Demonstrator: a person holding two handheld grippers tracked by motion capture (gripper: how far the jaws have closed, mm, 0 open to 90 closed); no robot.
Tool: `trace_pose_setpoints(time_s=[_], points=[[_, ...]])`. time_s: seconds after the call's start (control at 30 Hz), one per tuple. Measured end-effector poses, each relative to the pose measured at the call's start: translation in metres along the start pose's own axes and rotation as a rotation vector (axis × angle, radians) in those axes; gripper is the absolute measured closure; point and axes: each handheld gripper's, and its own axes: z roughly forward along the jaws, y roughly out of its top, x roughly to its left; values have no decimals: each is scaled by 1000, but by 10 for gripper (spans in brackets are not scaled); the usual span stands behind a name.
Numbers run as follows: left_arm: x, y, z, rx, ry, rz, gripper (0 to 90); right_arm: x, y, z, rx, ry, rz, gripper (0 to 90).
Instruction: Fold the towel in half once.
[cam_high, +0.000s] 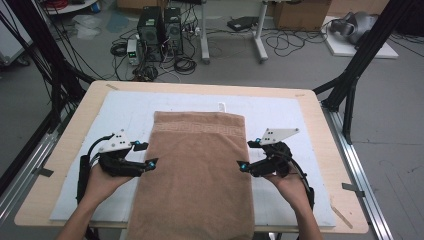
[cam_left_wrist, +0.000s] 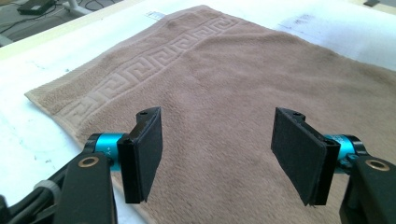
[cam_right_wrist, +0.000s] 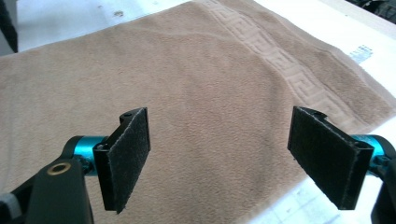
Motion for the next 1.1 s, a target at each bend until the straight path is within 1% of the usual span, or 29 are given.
trace_pose_setpoints(time_s=[0.03,0.17,0.23,0.3,0.4,0.47,0.53,0.57,0.6,0.63,0.7,0.8,0.83,0.87,0.93,0.97,1.0,1.03,1.1], points=[[2,2,1,7,1,2,345,-2,1,0,4,-1,4,203],[11,14,7,-4,12,-6,351,-14,6,0,2,-18,16,203],[16,20,11,7,12,-13,358,-20,10,1,3,-29,23,203],[21,26,15,0,19,-16,360,-27,15,2,7,-50,22,203],[31,31,22,-10,38,-38,363,-36,20,6,13,-69,25,203],[39,32,29,-7,68,-51,366,-43,22,10,9,-90,24,209],[48,30,38,4,115,-52,370,-51,21,16,7,-98,44,237],[53,28,42,16,124,-67,375,-55,20,21,13,-101,49,240],[57,26,46,28,125,-80,374,-58,19,26,19,-109,60,247],[60,23,50,47,134,-83,382,-61,18,32,31,-110,69,253],[66,18,57,73,130,-89,415,-67,15,44,51,-115,66,264],[73,11,66,86,155,-111,416,-75,9,61,87,-134,77,292],[74,8,69,102,176,-107,426,-77,7,66,98,-137,84,309],[75,6,73,122,184,-103,439,-79,5,71,109,-140,86,325],[78,2,81,156,185,-105,443,-83,1,78,128,-149,101,345],[78,2,81,156,185,-105,454,-85,-1,81,136,-157,110,353],[80,-3,87,178,188,-109,463,-86,-3,84,146,-165,121,356],[81,-5,90,190,193,-110,464,-88,-5,86,153,-171,131,361],[83,-9,95,199,186,-135,477,-92,-9,89,171,-170,166,373]])
